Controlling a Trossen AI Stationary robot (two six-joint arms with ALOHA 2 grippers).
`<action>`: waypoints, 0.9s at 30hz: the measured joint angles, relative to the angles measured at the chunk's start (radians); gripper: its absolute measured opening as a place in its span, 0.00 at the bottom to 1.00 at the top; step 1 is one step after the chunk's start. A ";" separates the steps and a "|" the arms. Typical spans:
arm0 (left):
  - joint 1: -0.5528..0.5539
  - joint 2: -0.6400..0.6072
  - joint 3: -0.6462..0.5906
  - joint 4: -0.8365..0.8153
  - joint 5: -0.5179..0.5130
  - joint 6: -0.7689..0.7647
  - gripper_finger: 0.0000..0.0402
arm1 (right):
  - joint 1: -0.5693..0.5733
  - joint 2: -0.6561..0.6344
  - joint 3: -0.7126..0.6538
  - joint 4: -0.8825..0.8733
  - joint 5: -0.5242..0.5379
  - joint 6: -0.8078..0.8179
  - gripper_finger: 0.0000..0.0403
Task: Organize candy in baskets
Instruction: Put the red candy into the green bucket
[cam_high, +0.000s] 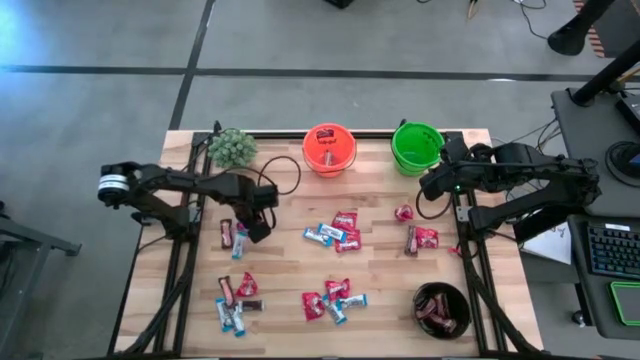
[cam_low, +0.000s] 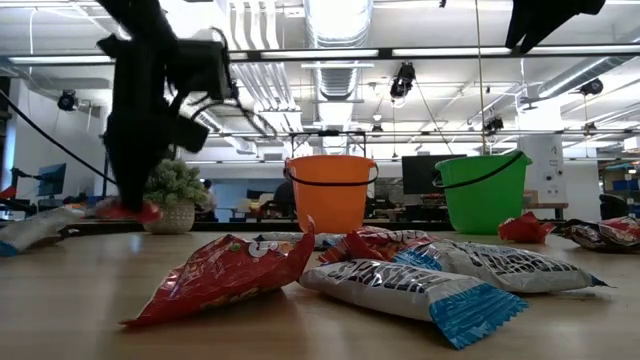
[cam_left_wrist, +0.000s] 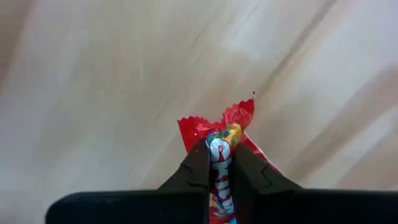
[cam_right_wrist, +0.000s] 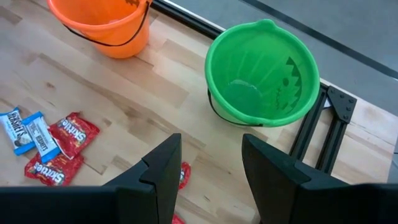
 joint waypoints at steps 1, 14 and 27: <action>0.000 -0.004 0.029 -0.009 0.000 0.008 0.01 | 0.000 0.000 0.000 0.000 0.000 -0.002 0.40; 0.002 -0.013 0.404 -0.077 -0.069 0.172 0.00 | 0.000 0.000 0.000 0.123 -0.072 -0.136 0.40; 0.007 -0.013 0.709 -0.049 -0.221 0.314 0.00 | 0.000 0.005 0.000 0.661 -0.363 -0.441 0.40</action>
